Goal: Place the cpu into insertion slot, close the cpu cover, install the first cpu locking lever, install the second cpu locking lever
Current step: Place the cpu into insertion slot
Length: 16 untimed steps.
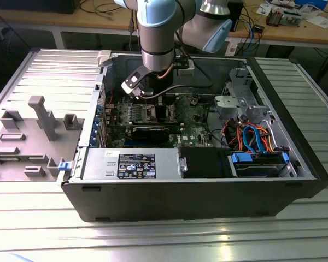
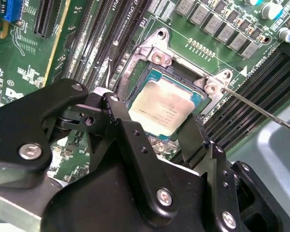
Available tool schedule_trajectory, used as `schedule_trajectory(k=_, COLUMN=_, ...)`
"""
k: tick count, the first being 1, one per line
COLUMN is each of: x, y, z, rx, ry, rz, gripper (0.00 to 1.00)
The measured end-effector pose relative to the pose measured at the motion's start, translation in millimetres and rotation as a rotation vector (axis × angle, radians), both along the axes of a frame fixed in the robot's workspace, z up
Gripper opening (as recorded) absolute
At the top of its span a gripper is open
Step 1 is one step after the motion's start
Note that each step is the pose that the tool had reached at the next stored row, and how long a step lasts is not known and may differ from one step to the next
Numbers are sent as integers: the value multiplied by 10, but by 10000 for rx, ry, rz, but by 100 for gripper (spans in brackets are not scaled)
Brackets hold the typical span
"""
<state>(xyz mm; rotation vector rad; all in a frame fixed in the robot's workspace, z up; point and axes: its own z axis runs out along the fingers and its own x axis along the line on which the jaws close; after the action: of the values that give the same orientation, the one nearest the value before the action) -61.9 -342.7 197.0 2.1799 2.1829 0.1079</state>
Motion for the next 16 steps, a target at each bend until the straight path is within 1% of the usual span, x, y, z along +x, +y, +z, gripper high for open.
schedule_trajectory(k=3, x=0, y=0, z=-2, rx=-42, ry=-1, rz=-2, gripper=67)
schedule_trajectory(k=5, x=0, y=0, z=-1, rx=-45, ry=-1, rz=-2, gripper=67)
schedule_trajectory(k=8, x=0, y=1, z=19, rx=-43, ry=-3, rz=-3, gripper=67)
schedule_trajectory(k=10, x=0, y=0, z=34, rx=-44, ry=-1, rz=-3, gripper=67)
schedule_trajectory(k=16, x=-1, y=0, z=109, rx=-45, ry=7, rz=-4, gripper=67)
